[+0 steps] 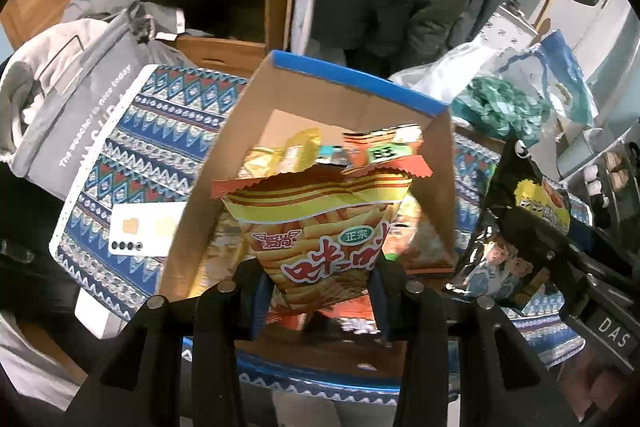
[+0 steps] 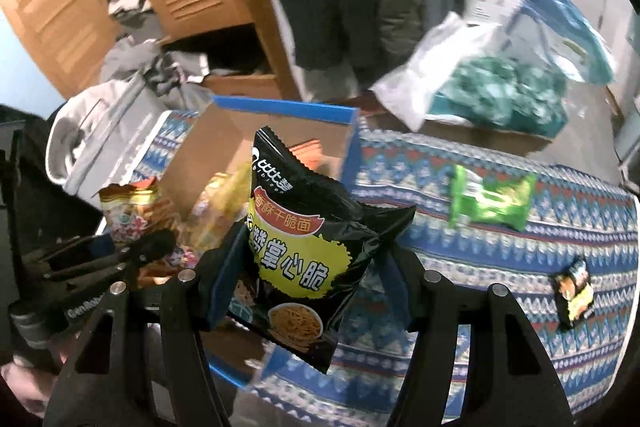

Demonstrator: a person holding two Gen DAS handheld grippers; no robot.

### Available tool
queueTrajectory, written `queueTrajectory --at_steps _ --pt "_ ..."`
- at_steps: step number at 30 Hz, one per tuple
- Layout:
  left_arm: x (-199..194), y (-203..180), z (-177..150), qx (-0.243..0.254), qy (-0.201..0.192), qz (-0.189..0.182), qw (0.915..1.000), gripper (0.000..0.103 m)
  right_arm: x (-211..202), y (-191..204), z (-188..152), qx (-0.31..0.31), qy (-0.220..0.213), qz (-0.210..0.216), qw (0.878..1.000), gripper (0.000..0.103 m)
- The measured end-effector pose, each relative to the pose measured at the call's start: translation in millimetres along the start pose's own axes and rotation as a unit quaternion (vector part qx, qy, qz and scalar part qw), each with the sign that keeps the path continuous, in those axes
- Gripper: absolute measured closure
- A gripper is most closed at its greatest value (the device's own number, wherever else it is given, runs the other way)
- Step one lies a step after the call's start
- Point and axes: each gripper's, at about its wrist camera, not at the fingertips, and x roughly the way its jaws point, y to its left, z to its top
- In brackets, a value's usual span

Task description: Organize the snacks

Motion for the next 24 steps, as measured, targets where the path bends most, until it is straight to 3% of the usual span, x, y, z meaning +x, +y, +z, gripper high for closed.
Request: queueTrajectory --at_steps 13,15,16,24 --pt "18.7 43.1 -2.8 -0.032 0.021 -0.002 0.9993 0.060 43.2 50.8 0.0 -0.048 0.043 0.010 0.998 0.039" --pt "18.7 44.8 -2.8 -0.035 0.022 -0.005 0.9991 0.051 45.0 54.2 0.4 -0.051 0.045 0.015 0.998 0.037" --pt "18.6 45.6 -2.8 -0.037 0.023 -0.006 0.9990 0.044 45.0 54.9 0.7 -0.052 0.045 0.016 0.998 0.031" --pt "14.0 45.6 -3.2 -0.044 0.020 -0.012 0.9988 0.038 34.2 50.5 3.2 -0.053 0.029 0.001 0.998 0.030"
